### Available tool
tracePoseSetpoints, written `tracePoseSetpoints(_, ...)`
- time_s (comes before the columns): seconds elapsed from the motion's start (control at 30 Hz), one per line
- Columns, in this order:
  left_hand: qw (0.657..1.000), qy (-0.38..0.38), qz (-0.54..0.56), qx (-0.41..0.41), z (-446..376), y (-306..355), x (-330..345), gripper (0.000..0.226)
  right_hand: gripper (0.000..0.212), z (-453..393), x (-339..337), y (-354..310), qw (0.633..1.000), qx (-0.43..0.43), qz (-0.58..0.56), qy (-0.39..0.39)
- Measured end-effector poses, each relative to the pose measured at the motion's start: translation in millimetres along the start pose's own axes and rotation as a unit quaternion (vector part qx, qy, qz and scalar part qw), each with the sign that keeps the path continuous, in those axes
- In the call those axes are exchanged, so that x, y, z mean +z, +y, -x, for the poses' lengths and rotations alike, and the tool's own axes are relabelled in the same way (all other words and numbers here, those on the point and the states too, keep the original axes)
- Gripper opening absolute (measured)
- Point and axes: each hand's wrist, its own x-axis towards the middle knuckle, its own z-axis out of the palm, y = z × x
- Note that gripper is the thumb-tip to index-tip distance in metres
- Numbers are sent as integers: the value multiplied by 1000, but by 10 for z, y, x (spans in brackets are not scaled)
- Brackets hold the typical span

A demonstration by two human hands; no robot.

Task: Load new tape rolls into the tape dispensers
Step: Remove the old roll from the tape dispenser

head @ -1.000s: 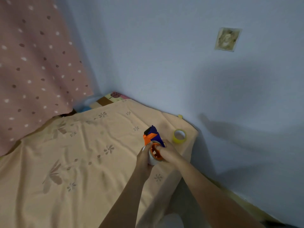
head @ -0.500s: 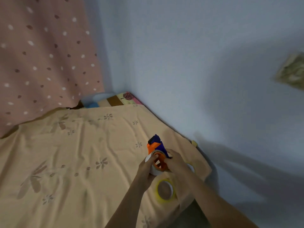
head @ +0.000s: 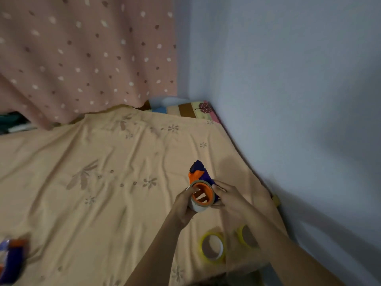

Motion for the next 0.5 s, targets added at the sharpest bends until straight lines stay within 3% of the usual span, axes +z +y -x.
tracePoseSetpoints(0.13, 998, 14, 53, 12, 52, -26, 20, 33, 41, -169, -77, -68, 998, 0, 39, -55)
tracePoseSetpoints(0.37, 996, 34, 79, 32, 64, -94, -52, 33, 33, -438, -234, -191, 985, -29, 154, -68)
tracePoseSetpoints(0.43, 995, 38, 80, 41, 93, -80, -51, 38, 24, -462, -208, -210, 970, -67, 229, -50)
tracePoseSetpoints(0.5, 995, 45, 77, 50, 132, -43, -47, 46, 22, -412, -123, -249, 933, -136, 333, 23)
